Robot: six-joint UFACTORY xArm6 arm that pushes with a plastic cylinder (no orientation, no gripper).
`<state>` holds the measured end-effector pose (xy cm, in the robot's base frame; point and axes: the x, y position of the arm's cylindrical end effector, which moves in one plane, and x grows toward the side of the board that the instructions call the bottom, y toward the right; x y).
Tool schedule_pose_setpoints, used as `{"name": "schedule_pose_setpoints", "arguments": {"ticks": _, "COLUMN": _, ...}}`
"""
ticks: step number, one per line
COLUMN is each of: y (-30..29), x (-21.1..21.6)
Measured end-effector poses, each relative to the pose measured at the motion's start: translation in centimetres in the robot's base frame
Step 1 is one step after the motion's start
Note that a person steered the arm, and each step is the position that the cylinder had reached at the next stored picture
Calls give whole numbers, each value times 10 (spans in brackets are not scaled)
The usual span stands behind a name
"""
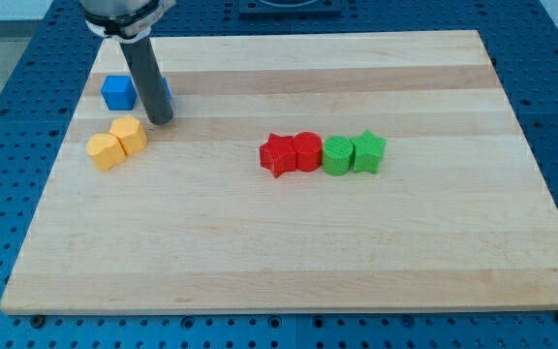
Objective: Keep arm in between yellow blocks
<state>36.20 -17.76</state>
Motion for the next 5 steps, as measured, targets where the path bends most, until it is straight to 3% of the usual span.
{"name": "schedule_pose_setpoints", "arguments": {"ticks": 2, "y": 0, "x": 5}}
{"name": "schedule_pose_setpoints", "arguments": {"ticks": 5, "y": -73, "x": 13}}
